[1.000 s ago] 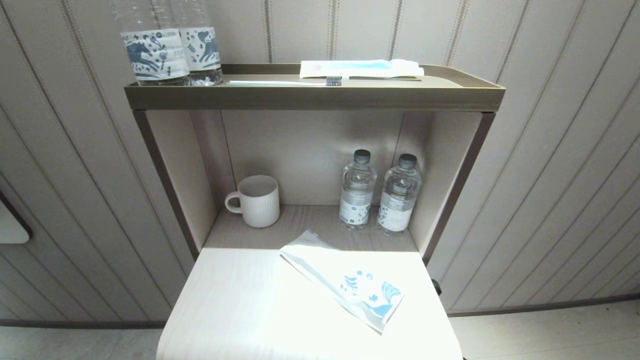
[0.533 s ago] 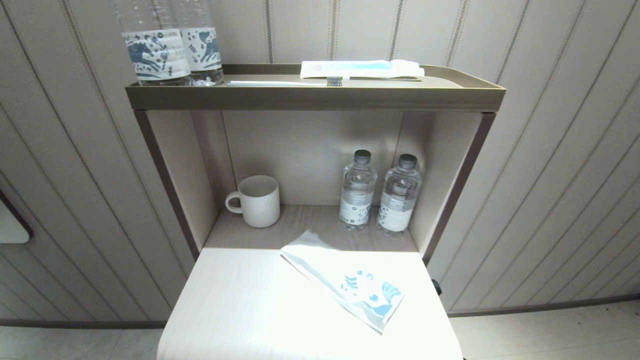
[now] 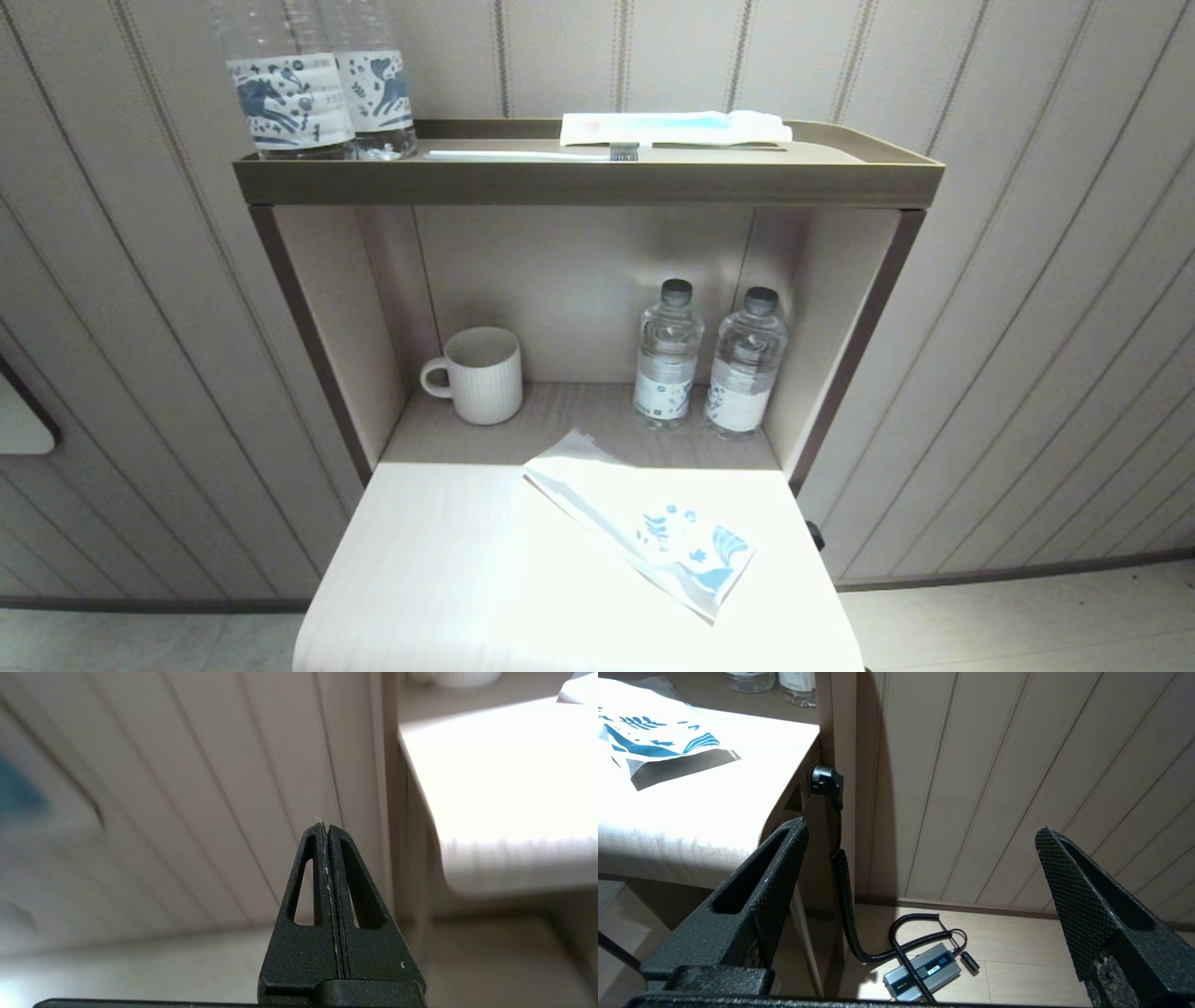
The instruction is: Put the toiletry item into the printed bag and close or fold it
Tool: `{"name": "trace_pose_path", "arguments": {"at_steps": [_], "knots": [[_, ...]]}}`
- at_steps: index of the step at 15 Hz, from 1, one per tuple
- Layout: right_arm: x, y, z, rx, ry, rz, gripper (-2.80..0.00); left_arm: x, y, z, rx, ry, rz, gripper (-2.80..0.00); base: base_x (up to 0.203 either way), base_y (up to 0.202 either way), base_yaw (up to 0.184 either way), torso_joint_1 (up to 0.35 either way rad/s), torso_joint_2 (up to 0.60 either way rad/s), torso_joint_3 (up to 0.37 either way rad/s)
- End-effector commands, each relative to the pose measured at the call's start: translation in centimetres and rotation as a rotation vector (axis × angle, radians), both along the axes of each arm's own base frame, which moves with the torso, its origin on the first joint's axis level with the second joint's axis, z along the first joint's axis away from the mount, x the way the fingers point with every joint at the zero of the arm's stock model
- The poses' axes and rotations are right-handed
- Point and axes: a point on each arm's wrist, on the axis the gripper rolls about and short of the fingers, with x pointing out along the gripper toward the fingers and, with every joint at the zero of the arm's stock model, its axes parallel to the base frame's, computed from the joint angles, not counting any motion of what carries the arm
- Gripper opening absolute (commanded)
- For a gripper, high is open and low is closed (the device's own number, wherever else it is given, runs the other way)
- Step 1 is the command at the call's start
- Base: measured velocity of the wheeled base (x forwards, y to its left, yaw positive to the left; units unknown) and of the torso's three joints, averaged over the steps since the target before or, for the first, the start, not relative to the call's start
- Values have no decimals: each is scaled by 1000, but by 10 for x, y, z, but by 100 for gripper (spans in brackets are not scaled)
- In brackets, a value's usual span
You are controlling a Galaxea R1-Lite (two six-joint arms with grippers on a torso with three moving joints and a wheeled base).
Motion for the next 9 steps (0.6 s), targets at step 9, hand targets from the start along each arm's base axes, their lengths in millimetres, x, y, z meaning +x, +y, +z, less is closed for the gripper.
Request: {"name": "trace_pose_path", "arguments": {"at_steps": [9], "knots": [[0,0,-1,16,5,22,0,4,0,-2,-11,-74,-7,-280,0,0,0,0,0,0]]}}
